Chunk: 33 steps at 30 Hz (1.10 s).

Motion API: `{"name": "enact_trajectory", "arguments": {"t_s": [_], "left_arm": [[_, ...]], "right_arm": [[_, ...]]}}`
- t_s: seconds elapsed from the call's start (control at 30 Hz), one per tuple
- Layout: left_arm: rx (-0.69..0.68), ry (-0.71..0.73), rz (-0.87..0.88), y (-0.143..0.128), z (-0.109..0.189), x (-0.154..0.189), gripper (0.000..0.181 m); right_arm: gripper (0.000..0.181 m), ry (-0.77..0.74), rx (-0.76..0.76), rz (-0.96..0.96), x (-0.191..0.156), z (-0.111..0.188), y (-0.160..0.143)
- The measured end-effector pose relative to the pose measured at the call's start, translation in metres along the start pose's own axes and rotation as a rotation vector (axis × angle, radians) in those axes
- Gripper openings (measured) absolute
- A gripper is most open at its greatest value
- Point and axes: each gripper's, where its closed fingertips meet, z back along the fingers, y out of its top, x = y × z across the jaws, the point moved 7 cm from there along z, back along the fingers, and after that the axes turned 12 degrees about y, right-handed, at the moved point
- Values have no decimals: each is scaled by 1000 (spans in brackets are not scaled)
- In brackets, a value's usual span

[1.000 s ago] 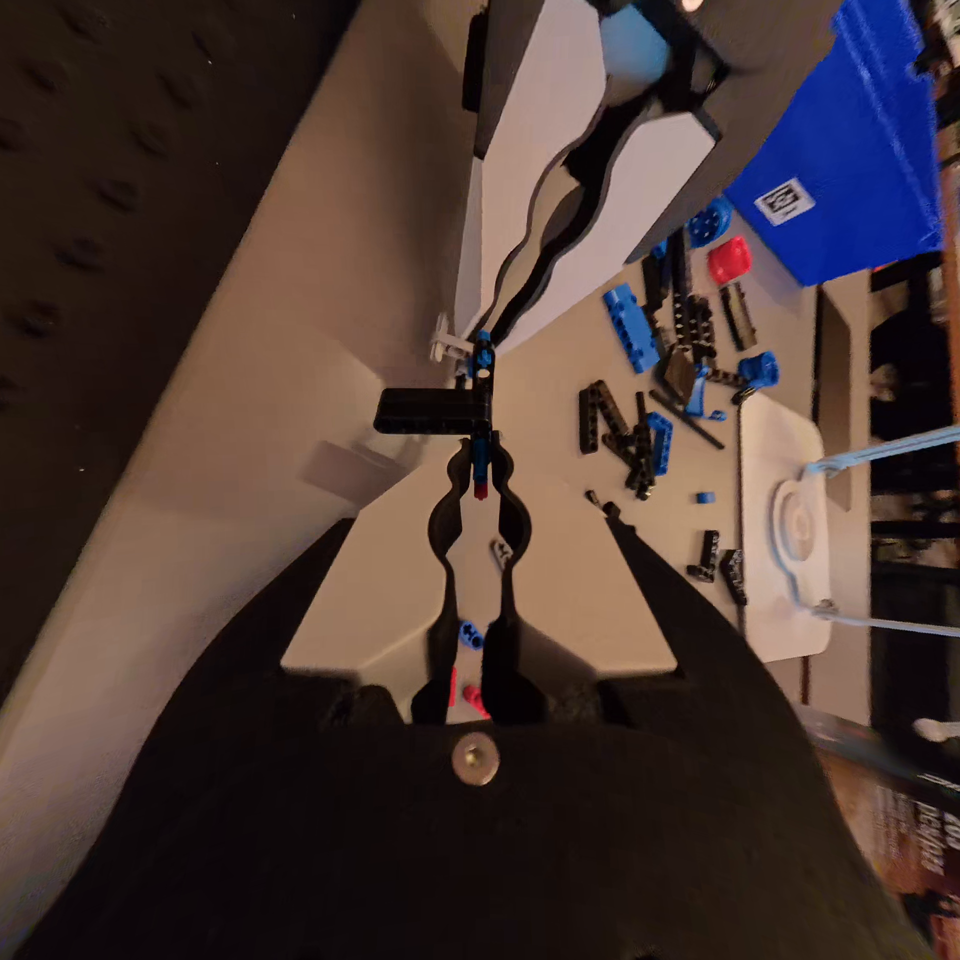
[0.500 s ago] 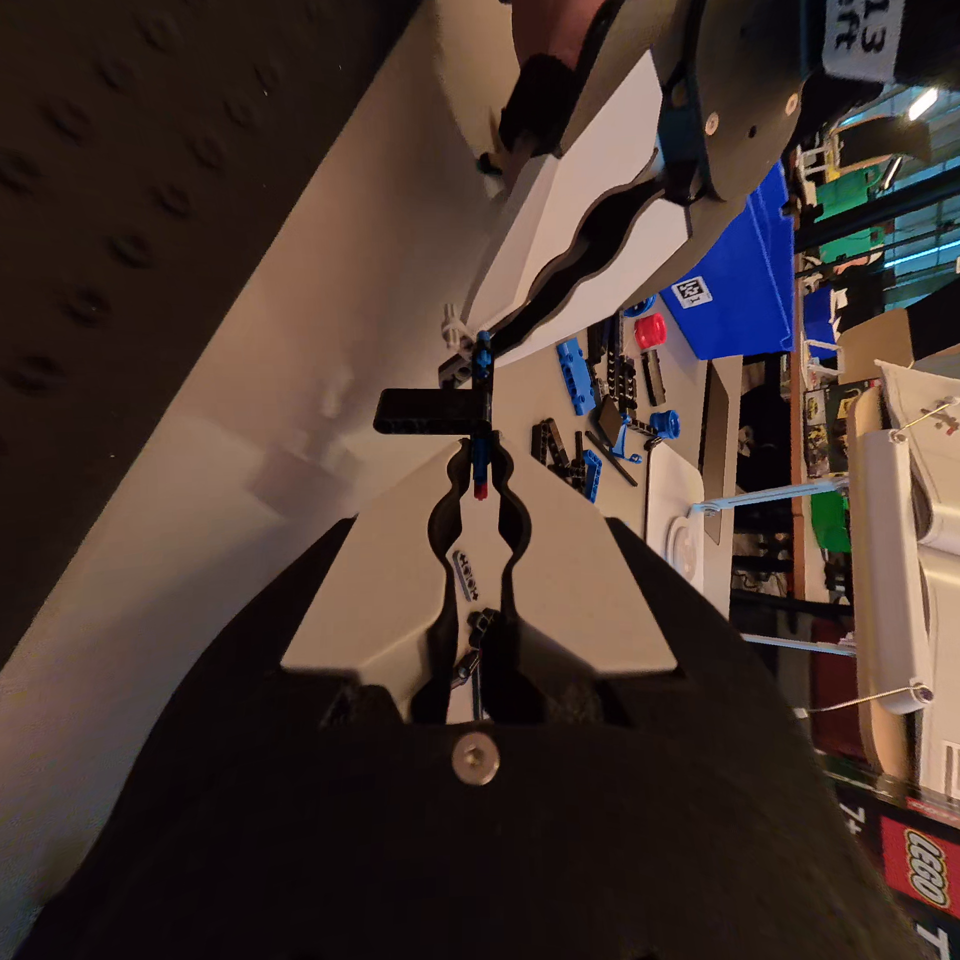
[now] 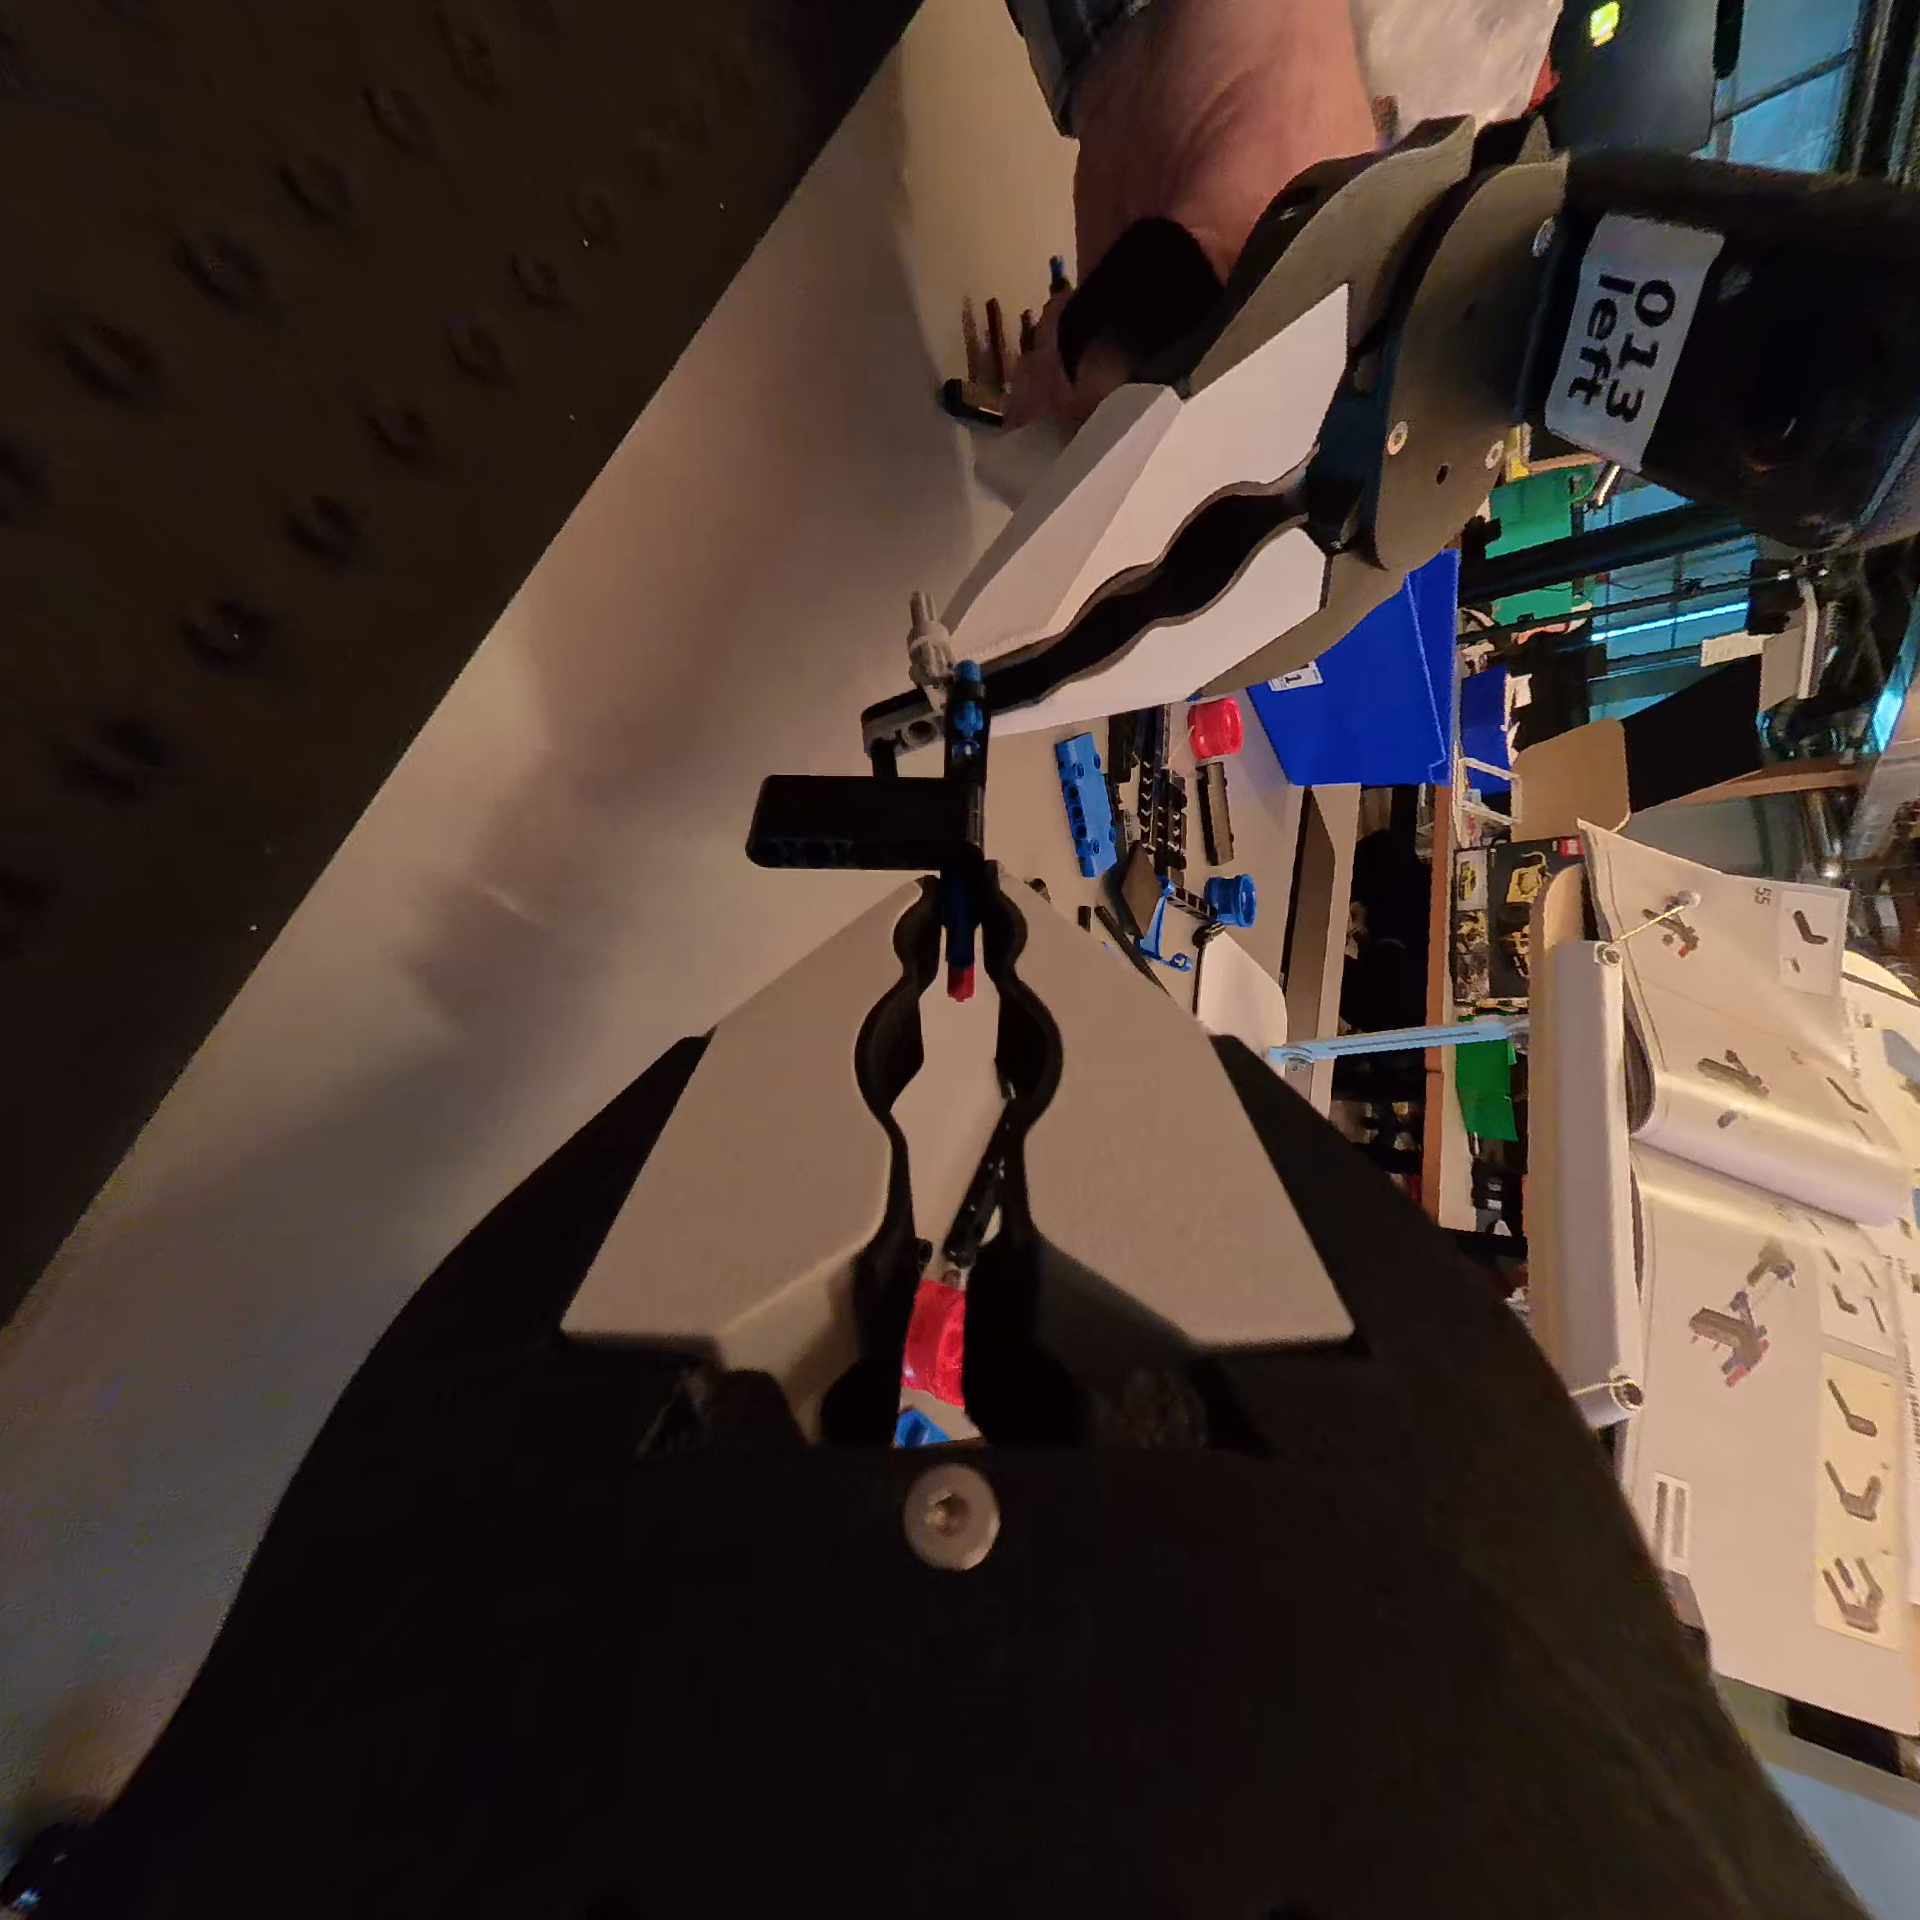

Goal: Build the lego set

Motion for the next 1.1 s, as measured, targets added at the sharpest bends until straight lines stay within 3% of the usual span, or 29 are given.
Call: {"name": "enact_trajectory", "arguments": {"t_s": [0.4, 0.67, 1.1], "left_arm": [[-67, -79, -22, -2, 0, 6, 6], [-90, -70, -30, -4, -4, 8, 6], [-120, -125, -11, -7, -11, 9, 5]], "right_arm": [[5, 0, -1, 29, -4, -4, 6], [5, 61, -51, 21, -11, -4, -6], [5, 13, -66, 107, -17, -14, 7]]}}
